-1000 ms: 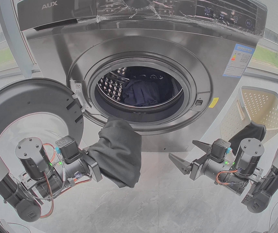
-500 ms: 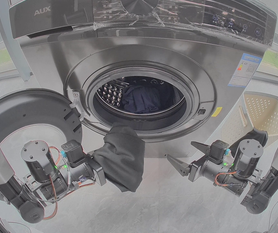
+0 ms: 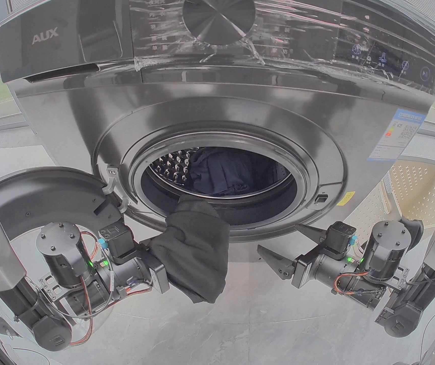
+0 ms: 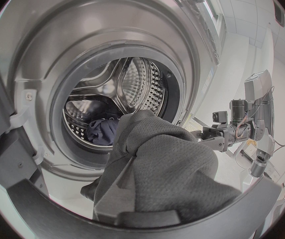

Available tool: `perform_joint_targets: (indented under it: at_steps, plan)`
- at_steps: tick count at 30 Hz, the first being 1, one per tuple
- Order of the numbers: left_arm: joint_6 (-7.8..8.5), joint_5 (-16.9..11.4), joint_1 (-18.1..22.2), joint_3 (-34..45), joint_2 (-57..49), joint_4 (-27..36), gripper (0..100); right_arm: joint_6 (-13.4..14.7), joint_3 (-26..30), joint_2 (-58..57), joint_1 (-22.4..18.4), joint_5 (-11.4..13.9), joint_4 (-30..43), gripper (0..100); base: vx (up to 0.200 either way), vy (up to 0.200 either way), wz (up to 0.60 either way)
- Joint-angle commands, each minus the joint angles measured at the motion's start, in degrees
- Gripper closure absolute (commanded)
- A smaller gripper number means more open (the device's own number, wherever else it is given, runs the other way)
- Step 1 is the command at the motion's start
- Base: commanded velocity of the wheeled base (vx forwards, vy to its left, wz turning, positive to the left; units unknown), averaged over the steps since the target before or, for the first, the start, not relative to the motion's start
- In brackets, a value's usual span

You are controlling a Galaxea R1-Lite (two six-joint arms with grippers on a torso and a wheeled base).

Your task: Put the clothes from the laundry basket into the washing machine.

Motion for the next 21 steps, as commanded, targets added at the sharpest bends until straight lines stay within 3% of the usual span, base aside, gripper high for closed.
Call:
perform_joint_targets:
  at_steps: [1,8,13,14,16,21]
  plan:
    - [-0.04,0.0,-0.5,0.1,0.5,-0.1,100,0.0,0.3,0.1,0.3,0.0,0.0,0,0.000,0.000,0.00]
    - [-0.04,0.1,-1.2,-0.6,1.0,-0.1,100,0.0,0.5,0.1,0.9,0.0,0.0,0,0.000,0.000,0.00]
    - [-0.57,0.5,-1.6,-2.1,1.3,-0.1,100,0.5,0.5,-0.4,1.8,-1.5,0.0,0,0.000,0.000,0.00]
    - [-0.92,3.8,-1.7,-5.7,4.0,0.0,100,1.2,0.4,-0.6,2.5,-1.9,0.0,0,0.000,0.000,0.00]
    - [-1.09,5.5,-1.7,-9.8,7.3,-0.1,100,1.4,0.6,-0.2,2.5,-1.9,0.0,0,0.000,0.000,0.00]
    - [-1.09,4.6,-1.8,-15.5,12.2,0.0,100,1.4,0.6,-0.2,2.6,-1.8,0.0,0,0.000,0.000,0.00]
